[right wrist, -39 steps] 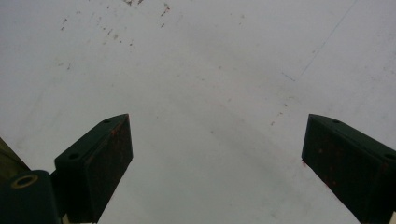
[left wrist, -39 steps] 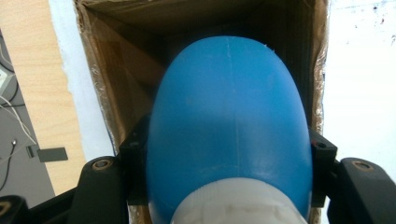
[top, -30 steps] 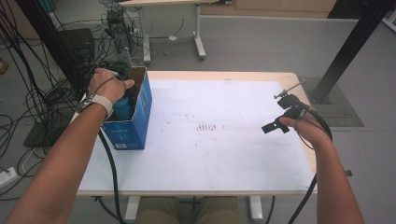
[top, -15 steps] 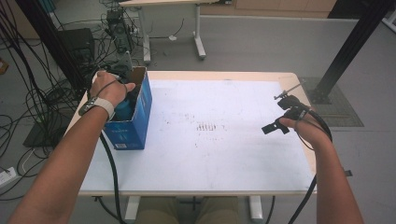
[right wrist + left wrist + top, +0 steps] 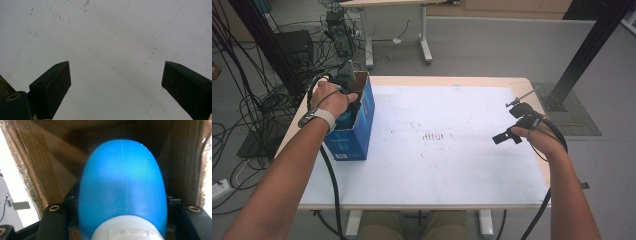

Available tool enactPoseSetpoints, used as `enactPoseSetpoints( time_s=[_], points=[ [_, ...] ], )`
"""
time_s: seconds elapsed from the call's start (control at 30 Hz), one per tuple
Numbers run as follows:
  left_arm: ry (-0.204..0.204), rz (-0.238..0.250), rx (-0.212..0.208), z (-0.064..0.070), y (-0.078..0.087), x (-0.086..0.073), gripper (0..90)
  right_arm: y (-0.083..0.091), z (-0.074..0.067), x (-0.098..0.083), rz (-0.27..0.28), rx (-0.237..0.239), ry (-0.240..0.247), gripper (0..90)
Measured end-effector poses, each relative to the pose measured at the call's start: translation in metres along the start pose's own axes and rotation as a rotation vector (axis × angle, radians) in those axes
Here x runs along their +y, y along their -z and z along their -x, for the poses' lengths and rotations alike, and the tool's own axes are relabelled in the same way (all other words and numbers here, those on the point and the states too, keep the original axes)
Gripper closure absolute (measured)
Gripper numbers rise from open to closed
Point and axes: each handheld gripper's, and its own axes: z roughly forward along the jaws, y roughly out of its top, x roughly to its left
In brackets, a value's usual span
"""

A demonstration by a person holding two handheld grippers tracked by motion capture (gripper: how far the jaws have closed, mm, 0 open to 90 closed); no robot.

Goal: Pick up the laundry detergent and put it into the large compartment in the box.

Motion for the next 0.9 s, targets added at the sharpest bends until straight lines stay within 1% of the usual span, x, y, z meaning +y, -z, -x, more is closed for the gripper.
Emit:
enactPoseSetpoints(
  time_s=[0.4, 0.9],
  points=[
    [0.007, 0.002, -0.008, -0.0034, -0.0005, -0.0011, 37.8, 0.0009, -0.0018, 0.0022, -0.001, -0.003, 0.002, 8.4],
    [0.005, 0.003, -0.002, -0.0010, -0.0007, -0.0014, 37.8, 0.0045, -0.0016, 0.0001, 0.003, -0.006, 0.003, 8.4]
  ],
)
